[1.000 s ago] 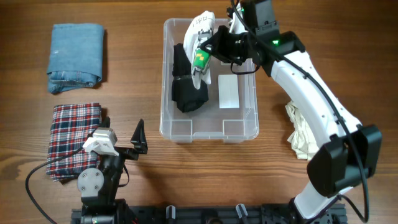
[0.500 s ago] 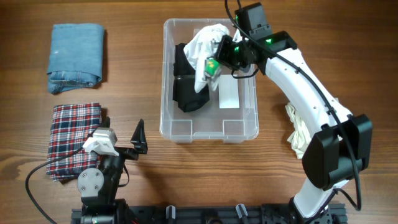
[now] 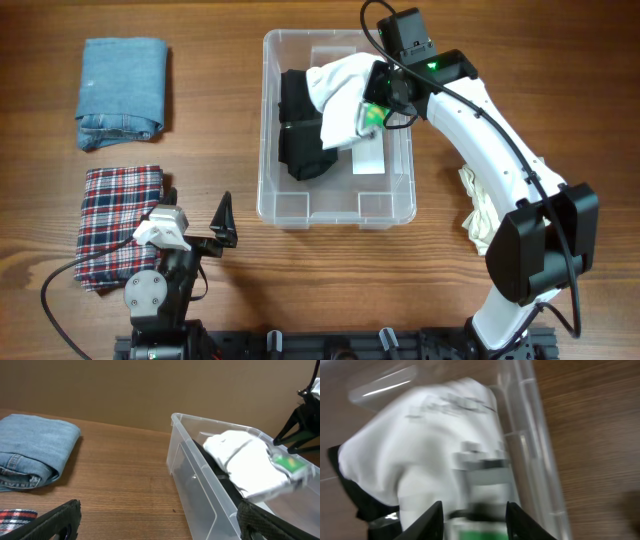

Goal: Pack container
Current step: 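Release the white t-shirt and raise the right gripper, then move the right gripper right over the cream cloth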

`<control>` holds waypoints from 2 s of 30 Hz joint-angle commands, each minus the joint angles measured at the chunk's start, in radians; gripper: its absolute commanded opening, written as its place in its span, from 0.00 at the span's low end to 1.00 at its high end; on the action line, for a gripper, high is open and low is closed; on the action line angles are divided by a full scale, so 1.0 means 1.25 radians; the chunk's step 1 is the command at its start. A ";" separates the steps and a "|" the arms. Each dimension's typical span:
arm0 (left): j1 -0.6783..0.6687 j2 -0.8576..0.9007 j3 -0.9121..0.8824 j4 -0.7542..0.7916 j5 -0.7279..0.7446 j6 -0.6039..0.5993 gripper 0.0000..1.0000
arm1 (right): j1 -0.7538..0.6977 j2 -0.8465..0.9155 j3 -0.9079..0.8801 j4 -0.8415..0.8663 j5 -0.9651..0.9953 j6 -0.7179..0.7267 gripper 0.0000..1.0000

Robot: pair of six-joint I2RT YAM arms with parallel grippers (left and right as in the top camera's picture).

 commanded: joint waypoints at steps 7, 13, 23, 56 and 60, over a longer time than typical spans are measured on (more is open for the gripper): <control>0.005 -0.001 -0.004 -0.003 -0.008 0.015 1.00 | -0.001 0.004 0.008 -0.002 0.108 -0.069 0.47; 0.005 -0.001 -0.004 -0.003 -0.008 0.016 1.00 | 0.001 -0.023 0.033 0.007 0.073 -0.121 0.47; 0.005 -0.001 -0.004 -0.003 -0.008 0.015 1.00 | 0.007 0.008 0.031 0.033 -0.008 -0.184 0.37; 0.005 -0.001 -0.004 -0.003 -0.008 0.015 1.00 | 0.057 0.230 0.031 0.167 0.105 -0.226 0.05; 0.005 -0.001 -0.004 -0.003 -0.008 0.016 1.00 | 0.057 0.230 0.032 0.196 0.117 -0.226 0.06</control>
